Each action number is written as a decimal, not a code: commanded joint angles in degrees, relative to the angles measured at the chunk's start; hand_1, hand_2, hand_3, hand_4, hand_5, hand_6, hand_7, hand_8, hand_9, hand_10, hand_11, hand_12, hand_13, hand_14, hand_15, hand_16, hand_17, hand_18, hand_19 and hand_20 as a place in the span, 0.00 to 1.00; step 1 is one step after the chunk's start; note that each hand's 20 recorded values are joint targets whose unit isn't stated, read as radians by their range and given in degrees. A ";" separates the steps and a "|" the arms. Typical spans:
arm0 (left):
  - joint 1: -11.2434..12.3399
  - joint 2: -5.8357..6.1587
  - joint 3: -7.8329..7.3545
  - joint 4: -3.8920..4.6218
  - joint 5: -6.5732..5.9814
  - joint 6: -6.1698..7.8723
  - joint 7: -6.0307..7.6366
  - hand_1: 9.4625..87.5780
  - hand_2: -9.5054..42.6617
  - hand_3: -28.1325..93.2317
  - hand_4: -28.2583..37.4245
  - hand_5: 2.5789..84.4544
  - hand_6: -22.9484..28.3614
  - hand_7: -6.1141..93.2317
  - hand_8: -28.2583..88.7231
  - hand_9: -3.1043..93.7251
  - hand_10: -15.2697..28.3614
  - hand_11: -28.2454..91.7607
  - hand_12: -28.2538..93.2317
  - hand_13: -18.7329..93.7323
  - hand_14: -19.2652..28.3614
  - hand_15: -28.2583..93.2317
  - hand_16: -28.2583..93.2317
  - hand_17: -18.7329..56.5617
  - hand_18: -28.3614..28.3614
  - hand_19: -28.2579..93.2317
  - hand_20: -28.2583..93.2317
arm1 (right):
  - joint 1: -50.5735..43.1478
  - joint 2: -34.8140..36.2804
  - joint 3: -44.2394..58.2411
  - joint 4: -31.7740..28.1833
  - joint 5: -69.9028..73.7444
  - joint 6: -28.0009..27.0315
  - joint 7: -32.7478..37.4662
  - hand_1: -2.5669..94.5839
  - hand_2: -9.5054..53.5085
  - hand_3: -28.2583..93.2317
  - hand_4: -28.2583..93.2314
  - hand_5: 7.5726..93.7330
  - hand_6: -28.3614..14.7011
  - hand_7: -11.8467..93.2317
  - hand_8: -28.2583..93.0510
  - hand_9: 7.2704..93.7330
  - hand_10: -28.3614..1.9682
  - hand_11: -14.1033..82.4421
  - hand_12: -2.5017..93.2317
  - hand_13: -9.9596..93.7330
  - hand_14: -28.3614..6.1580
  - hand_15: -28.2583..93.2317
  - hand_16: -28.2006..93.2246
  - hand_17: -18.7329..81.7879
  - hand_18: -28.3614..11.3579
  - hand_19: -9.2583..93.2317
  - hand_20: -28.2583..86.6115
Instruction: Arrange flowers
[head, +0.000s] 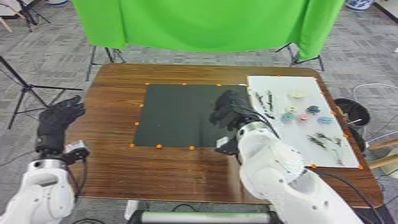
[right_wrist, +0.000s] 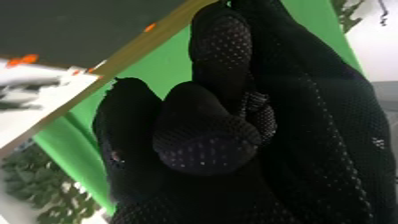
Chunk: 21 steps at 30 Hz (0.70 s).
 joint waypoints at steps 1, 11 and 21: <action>0.55 -1.31 2.40 1.92 0.69 0.65 -1.01 0.22 0.10 0.81 0.06 0.60 0.50 0.25 0.17 0.54 0.65 0.41 0.32 0.52 0.76 0.47 0.23 0.36 0.75 0.40 0.43 | 3.73 -3.80 -3.86 3.18 1.46 1.16 -1.66 0.62 0.00 0.71 0.43 0.74 0.55 0.51 0.44 0.94 0.55 0.56 0.47 1.00 0.90 0.78 0.42 0.96 0.61 0.98 0.64; -1.85 -1.06 6.42 3.55 1.91 -0.63 -1.09 0.21 0.10 0.81 0.05 0.59 0.50 0.25 0.16 0.54 0.65 0.41 0.32 0.52 0.76 0.47 0.23 0.36 0.74 0.39 0.43 | 5.82 -5.58 -9.18 7.07 4.88 4.64 -1.51 0.62 0.00 0.71 0.43 0.73 0.55 0.53 0.43 0.94 0.55 0.57 0.46 1.00 0.90 0.78 0.42 0.96 0.62 0.99 0.64; -3.39 -1.15 8.15 3.37 2.68 -2.31 -0.58 0.21 0.10 0.82 0.06 0.59 0.50 0.25 0.16 0.54 0.65 0.41 0.32 0.52 0.76 0.47 0.23 0.36 0.74 0.39 0.43 | 8.99 -6.02 -13.29 12.04 7.38 8.69 -2.53 0.62 0.00 0.71 0.42 0.73 0.54 0.55 0.40 0.94 0.55 0.57 0.45 1.00 0.89 0.78 0.43 0.96 0.61 0.99 0.64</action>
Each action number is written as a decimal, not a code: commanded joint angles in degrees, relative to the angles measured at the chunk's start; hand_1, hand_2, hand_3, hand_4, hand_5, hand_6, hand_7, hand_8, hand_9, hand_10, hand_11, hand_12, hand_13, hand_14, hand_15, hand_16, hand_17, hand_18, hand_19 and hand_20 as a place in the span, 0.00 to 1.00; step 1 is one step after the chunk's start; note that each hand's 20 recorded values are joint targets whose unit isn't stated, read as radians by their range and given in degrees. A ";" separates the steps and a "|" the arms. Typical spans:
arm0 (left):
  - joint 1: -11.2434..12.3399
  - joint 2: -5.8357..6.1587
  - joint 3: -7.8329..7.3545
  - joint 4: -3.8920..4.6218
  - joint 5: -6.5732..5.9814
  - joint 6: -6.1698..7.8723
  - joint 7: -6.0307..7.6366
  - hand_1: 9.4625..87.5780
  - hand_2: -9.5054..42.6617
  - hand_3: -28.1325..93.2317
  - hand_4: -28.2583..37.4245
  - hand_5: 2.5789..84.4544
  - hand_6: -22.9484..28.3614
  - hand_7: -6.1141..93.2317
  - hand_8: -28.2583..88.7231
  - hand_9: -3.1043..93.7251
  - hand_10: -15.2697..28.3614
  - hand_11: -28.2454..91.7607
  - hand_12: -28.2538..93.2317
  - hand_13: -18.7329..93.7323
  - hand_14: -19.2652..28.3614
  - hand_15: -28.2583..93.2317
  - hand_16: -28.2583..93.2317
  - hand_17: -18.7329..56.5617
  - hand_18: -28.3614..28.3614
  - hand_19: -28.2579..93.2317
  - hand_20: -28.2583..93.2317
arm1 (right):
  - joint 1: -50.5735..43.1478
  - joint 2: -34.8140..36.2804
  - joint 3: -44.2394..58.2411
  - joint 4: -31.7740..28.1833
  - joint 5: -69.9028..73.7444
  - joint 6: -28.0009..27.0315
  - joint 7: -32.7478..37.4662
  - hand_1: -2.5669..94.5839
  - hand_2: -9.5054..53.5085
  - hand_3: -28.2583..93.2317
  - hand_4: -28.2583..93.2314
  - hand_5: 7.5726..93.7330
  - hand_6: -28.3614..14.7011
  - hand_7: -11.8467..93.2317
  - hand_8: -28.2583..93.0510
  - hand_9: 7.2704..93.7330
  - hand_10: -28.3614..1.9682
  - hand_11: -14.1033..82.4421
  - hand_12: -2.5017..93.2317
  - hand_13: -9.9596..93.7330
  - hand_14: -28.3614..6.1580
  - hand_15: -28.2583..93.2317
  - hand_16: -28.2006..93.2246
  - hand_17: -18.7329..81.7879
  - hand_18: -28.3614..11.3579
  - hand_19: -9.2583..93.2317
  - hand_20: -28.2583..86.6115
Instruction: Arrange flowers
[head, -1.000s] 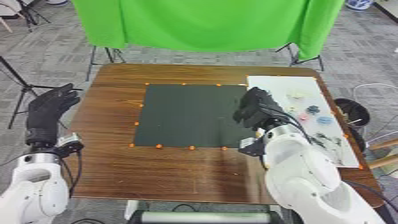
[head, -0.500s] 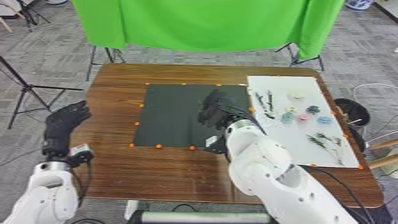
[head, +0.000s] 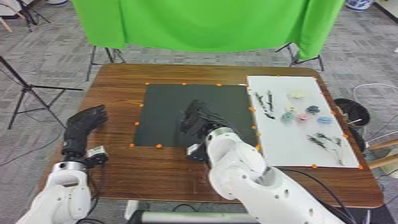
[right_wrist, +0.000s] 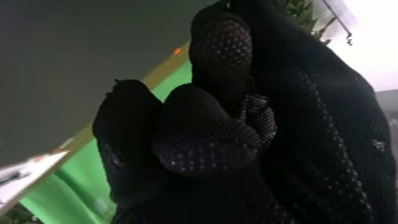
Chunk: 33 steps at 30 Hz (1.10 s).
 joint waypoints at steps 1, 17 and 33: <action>0.40 -1.01 0.73 -0.31 0.49 -1.40 0.04 0.21 0.10 0.82 0.06 0.59 0.50 0.25 0.16 0.54 0.65 0.41 0.32 0.52 0.76 0.47 0.23 0.36 0.74 0.39 0.43 | 3.39 -0.51 -2.41 2.68 2.67 0.81 -1.26 0.62 0.00 0.71 0.42 0.73 0.54 0.55 0.40 0.94 0.55 0.57 0.45 1.00 0.89 0.78 0.43 0.96 0.61 0.99 0.64; -2.21 -0.79 2.93 0.23 0.26 -2.48 0.73 0.21 0.09 0.81 0.07 0.59 0.49 0.25 0.16 0.53 0.64 0.41 0.32 0.51 0.76 0.46 0.23 0.36 0.74 0.39 0.43 | 12.30 -4.06 -3.12 11.31 4.79 1.74 -1.39 0.61 0.00 0.71 0.42 0.72 0.53 0.57 0.39 0.94 0.55 0.57 0.45 1.00 0.89 0.78 0.43 0.96 0.61 0.99 0.64; -3.81 -0.40 4.48 0.43 0.20 -2.53 0.89 0.21 0.08 0.81 0.08 0.59 0.50 0.25 0.16 0.53 0.65 0.41 0.32 0.51 0.76 0.46 0.23 0.36 0.74 0.39 0.43 | 10.85 -6.60 -7.03 11.80 6.43 4.20 -1.87 0.62 0.00 0.71 0.42 0.71 0.53 0.59 0.38 0.94 0.55 0.58 0.44 1.00 0.89 0.78 0.42 0.96 0.61 0.99 0.64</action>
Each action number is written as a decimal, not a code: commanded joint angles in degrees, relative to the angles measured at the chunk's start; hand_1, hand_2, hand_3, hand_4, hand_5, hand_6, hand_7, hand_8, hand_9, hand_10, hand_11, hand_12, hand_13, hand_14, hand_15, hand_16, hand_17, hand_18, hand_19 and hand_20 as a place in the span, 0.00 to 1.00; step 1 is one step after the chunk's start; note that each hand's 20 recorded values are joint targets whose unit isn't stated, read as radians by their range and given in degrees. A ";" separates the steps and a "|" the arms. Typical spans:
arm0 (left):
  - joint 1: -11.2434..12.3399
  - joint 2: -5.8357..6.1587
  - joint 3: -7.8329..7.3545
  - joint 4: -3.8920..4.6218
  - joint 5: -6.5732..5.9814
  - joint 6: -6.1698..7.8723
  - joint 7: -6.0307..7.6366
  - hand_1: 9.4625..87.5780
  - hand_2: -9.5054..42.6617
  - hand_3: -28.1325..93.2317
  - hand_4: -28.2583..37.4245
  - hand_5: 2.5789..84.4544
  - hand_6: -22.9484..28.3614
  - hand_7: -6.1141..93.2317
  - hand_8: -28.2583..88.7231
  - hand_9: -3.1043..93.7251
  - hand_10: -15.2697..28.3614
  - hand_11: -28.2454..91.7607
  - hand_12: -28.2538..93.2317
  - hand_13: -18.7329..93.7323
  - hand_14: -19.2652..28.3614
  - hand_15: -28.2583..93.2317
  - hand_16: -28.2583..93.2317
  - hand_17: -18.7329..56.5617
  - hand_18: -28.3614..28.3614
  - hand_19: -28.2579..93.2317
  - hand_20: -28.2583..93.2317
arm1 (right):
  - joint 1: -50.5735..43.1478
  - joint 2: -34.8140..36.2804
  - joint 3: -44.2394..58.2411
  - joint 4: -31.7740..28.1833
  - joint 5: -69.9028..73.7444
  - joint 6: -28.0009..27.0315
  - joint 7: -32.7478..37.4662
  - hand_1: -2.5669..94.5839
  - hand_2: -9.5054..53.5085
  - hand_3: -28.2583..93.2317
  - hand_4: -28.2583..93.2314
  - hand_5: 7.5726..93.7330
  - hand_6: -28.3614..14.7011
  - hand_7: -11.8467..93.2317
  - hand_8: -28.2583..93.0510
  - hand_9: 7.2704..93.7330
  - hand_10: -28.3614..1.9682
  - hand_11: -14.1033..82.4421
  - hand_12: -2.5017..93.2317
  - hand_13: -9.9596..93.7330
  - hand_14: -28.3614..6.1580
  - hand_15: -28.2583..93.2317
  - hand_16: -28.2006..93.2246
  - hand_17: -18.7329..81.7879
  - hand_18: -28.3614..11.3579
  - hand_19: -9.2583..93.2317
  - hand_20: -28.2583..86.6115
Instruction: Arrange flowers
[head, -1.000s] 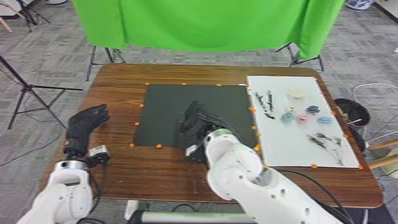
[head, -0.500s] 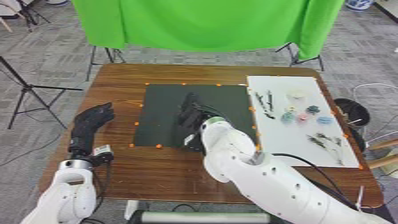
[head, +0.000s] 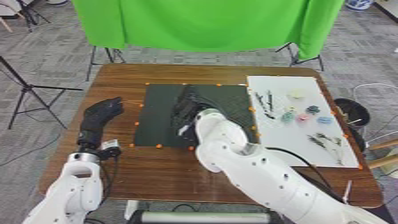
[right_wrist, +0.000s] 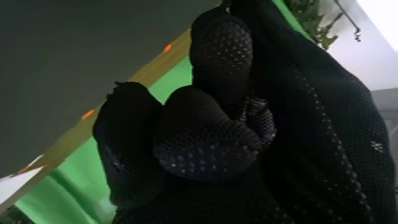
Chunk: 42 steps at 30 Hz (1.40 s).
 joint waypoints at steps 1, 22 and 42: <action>0.77 -0.12 0.08 0.12 -0.12 -0.08 0.34 0.21 0.08 0.81 0.08 0.59 0.50 0.25 0.16 0.53 0.65 0.41 0.32 0.51 0.75 0.46 0.23 0.36 0.74 0.39 0.43 | -0.43 -1.16 -2.93 -0.83 1.91 2.78 -0.59 0.61 0.00 0.71 0.42 0.71 0.53 0.59 0.38 0.94 0.54 0.57 0.44 1.00 0.89 0.78 0.42 0.96 0.61 0.99 0.63; 0.61 -0.73 0.47 0.00 -0.38 0.03 0.45 0.21 0.08 0.82 0.08 0.59 0.50 0.25 0.17 0.53 0.65 0.41 0.32 0.51 0.75 0.46 0.23 0.36 0.75 0.39 0.43 | -1.47 -2.08 -4.44 2.87 4.33 4.04 0.13 0.61 0.00 0.73 0.37 0.71 0.51 0.61 0.34 0.96 0.54 0.53 0.40 1.00 0.85 0.75 0.42 0.96 0.62 0.96 0.62; 0.44 -0.84 0.47 -0.19 -0.30 -0.59 0.40 0.21 0.07 0.82 0.09 0.59 0.50 0.25 0.17 0.53 0.65 0.40 0.32 0.51 0.75 0.46 0.23 0.35 0.75 0.38 0.43 | -1.63 -2.13 -4.89 2.55 7.92 2.82 0.61 0.61 0.00 0.73 0.36 0.71 0.52 0.60 0.33 0.97 0.54 0.51 0.38 1.00 0.83 0.74 0.42 0.96 0.62 0.95 0.63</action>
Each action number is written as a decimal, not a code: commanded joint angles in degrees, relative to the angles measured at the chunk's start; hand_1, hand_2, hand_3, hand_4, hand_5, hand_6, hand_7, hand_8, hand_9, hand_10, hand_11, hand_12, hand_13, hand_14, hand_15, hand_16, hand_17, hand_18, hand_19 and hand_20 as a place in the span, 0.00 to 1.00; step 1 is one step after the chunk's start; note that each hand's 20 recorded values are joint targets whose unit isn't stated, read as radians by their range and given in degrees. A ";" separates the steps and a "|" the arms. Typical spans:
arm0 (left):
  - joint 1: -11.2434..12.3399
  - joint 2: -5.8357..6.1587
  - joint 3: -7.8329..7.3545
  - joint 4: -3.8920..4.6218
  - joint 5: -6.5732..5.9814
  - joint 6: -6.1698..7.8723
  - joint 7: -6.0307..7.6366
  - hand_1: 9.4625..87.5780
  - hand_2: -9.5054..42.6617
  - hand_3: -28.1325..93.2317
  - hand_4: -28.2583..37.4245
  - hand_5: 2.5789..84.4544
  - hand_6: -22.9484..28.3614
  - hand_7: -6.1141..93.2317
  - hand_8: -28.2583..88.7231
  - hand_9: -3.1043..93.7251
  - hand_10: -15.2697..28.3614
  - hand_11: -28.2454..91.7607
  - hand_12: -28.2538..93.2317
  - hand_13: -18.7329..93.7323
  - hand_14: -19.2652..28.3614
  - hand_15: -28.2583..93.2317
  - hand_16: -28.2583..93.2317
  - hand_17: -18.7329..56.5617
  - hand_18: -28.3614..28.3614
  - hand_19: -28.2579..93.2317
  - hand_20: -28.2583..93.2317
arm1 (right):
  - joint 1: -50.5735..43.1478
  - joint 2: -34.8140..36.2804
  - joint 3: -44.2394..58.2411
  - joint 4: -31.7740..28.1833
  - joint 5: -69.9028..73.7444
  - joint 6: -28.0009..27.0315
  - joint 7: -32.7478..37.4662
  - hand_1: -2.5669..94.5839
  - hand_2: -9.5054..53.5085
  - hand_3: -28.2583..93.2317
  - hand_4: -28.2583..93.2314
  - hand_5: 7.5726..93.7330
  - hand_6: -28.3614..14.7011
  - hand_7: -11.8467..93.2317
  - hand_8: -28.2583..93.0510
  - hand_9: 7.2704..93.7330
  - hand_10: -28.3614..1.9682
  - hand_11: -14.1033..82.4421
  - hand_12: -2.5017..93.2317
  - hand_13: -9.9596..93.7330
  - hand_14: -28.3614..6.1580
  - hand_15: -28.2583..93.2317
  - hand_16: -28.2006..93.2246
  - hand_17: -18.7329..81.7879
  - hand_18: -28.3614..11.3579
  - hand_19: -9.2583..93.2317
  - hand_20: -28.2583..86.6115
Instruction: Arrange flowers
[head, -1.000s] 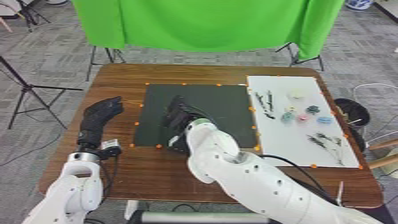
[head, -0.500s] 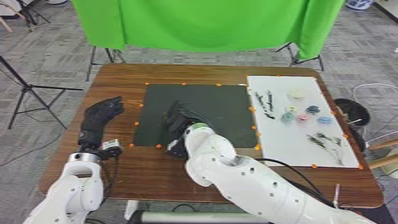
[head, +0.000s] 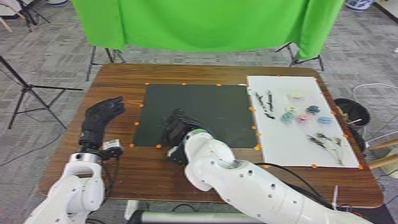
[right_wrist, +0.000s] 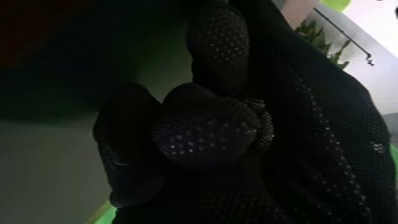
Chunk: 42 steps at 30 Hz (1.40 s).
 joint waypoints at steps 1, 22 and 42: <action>0.44 -0.46 0.04 -0.13 -0.14 -0.59 -0.02 0.21 0.07 0.82 0.09 0.59 0.50 0.25 0.17 0.53 0.65 0.40 0.32 0.51 0.75 0.46 0.23 0.35 0.75 0.38 0.43 | -0.15 -0.42 0.67 -0.70 0.85 -1.20 0.30 0.60 0.00 0.73 0.36 0.71 0.52 0.60 0.33 0.97 0.54 0.51 0.38 1.00 0.83 0.74 0.42 0.96 0.62 0.95 0.63; 0.44 -0.47 0.07 -0.18 0.16 -0.99 -0.11 0.23 0.05 0.82 0.10 0.59 0.50 0.25 0.17 0.53 0.65 0.40 0.32 0.51 0.76 0.46 0.23 0.35 0.75 0.38 0.43 | -1.00 -0.43 2.56 -2.00 5.39 -3.55 -0.45 0.53 0.00 0.71 0.35 0.71 0.51 0.51 0.35 0.97 0.48 0.35 0.31 1.00 0.78 0.70 0.43 0.94 0.60 0.92 0.65; 2.79 -1.18 -2.46 -1.44 0.22 -0.59 -0.61 0.23 0.05 0.81 0.11 0.59 0.50 0.25 0.17 0.53 0.64 0.40 0.32 0.51 0.75 0.46 0.23 0.35 0.75 0.38 0.43 | 1.37 6.95 5.72 -10.39 0.17 -6.03 -4.53 0.52 0.00 0.70 0.36 0.70 0.51 0.53 0.36 0.96 0.49 0.39 0.30 1.00 0.78 0.70 0.43 0.93 0.57 0.94 0.64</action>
